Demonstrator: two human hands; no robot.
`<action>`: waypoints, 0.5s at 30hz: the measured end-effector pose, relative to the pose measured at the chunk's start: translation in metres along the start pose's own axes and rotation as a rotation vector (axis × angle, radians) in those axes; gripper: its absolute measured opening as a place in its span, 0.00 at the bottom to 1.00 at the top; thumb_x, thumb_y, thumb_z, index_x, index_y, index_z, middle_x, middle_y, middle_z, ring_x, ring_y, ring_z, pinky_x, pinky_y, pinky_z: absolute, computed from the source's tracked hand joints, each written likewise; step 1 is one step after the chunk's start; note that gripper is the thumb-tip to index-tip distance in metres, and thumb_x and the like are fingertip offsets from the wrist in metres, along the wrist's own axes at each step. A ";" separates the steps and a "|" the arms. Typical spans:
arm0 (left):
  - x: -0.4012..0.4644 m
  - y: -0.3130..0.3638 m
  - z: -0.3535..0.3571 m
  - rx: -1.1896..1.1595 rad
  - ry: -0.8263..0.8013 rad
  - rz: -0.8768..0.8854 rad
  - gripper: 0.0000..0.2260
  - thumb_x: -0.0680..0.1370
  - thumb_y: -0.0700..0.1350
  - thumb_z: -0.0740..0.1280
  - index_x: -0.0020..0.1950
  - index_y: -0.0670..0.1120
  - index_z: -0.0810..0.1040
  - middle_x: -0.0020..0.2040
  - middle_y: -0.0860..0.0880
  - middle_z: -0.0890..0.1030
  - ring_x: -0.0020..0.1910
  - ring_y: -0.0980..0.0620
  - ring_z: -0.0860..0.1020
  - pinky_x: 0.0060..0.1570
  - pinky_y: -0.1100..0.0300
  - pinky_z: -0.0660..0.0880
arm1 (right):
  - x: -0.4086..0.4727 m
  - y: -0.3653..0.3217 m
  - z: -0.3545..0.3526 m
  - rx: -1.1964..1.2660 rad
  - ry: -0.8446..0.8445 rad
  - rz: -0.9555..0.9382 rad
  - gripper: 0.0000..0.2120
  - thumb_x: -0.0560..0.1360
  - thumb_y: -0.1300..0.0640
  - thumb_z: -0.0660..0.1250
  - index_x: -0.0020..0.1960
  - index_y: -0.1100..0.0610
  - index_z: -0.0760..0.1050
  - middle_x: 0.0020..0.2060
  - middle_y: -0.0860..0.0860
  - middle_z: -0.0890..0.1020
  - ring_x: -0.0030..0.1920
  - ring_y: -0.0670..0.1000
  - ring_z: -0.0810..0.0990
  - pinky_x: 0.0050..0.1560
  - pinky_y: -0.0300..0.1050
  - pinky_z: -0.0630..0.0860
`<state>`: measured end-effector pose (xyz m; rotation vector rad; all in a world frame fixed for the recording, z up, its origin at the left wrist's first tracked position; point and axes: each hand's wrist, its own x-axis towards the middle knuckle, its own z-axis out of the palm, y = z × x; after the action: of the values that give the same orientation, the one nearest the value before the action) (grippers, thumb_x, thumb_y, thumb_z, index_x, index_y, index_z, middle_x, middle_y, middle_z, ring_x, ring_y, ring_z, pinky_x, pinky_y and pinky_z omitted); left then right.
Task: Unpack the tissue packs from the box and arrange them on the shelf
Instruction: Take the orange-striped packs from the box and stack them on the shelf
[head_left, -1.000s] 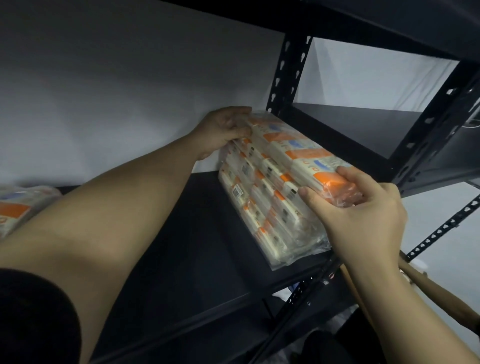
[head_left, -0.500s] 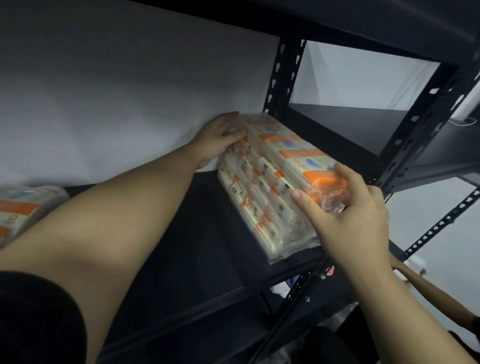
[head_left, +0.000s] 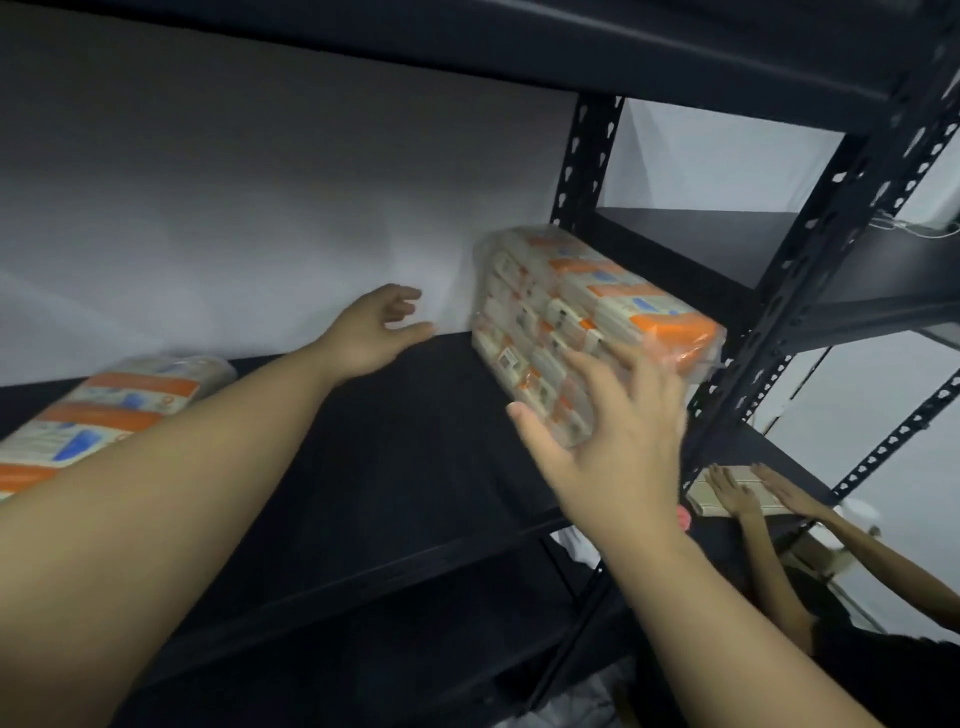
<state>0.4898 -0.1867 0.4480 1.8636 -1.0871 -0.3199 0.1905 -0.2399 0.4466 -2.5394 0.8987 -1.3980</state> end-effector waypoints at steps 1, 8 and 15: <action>-0.014 -0.005 -0.011 0.084 -0.002 -0.014 0.26 0.78 0.55 0.74 0.74 0.51 0.74 0.69 0.50 0.77 0.70 0.52 0.75 0.68 0.57 0.72 | -0.006 -0.006 0.010 0.042 -0.067 -0.017 0.29 0.73 0.36 0.73 0.67 0.53 0.80 0.67 0.54 0.75 0.71 0.58 0.71 0.70 0.60 0.69; -0.108 -0.041 -0.097 0.928 -0.013 -0.263 0.42 0.76 0.67 0.70 0.82 0.49 0.59 0.79 0.41 0.66 0.78 0.39 0.64 0.78 0.36 0.57 | -0.044 -0.027 0.078 0.059 -0.773 0.057 0.37 0.78 0.29 0.62 0.81 0.45 0.64 0.81 0.52 0.63 0.82 0.53 0.57 0.80 0.53 0.58; -0.161 -0.060 -0.122 1.009 0.047 -0.698 0.49 0.68 0.74 0.71 0.81 0.54 0.57 0.79 0.38 0.61 0.77 0.34 0.62 0.72 0.30 0.63 | -0.049 -0.032 0.094 -0.104 -0.849 0.056 0.37 0.79 0.26 0.52 0.82 0.42 0.60 0.84 0.50 0.56 0.84 0.53 0.51 0.82 0.56 0.48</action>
<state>0.5045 0.0228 0.4311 3.1248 -0.5216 -0.1011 0.2601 -0.2042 0.3681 -2.7260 0.8459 -0.1675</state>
